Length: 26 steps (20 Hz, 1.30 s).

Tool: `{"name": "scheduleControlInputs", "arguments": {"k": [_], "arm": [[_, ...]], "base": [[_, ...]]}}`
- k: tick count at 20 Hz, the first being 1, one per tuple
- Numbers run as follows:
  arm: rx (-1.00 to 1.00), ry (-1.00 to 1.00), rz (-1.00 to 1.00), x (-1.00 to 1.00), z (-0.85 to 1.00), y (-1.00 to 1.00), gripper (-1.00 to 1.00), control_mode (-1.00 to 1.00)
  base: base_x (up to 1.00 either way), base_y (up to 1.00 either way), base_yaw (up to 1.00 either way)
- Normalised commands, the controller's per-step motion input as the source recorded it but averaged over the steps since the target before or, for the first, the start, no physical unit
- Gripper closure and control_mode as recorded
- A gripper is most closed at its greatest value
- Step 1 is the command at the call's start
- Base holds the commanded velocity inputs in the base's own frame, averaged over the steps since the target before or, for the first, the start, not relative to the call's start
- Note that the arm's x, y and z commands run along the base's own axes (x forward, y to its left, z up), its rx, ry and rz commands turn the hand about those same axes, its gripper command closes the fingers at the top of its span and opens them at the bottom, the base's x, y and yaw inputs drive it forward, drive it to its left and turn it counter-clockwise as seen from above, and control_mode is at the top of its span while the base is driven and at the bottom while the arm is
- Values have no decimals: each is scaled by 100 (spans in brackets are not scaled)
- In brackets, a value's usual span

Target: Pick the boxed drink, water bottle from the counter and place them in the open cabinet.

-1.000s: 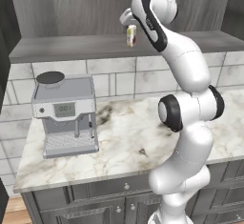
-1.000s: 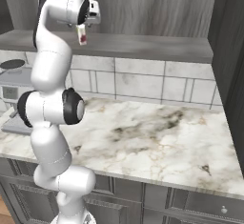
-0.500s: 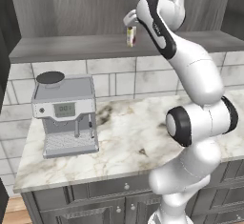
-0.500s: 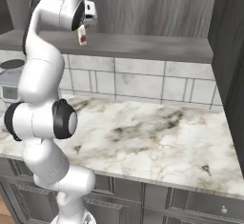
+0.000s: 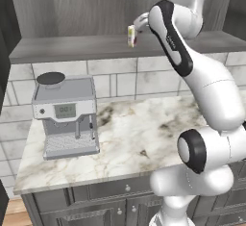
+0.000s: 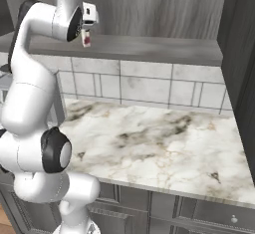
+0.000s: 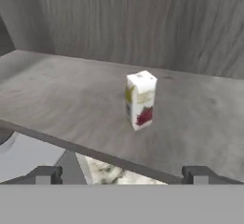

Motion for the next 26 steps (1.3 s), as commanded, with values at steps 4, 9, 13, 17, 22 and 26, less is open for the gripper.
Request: {"name": "scheduleControlInputs", "arguments": {"k": [4,9,13,17,22,26], "arm": [[0,0,-16,-77,0,-14,-100,-100],[0,0,-16,-87,-2,-16,-100,-100],[0,3,-14,-88,-9,-9,-100,-100],[0,8,-12,-85,-32,-6,-100,-100],[0,3,-8,-83,-54,-2,-100,-100],[0,0,-5,-80,-71,-1,-100,-100]], "base": [[0,0,0],[0,0,0],[0,0,0],[0,0,0],[0,0,0],[0,0,0]]}}
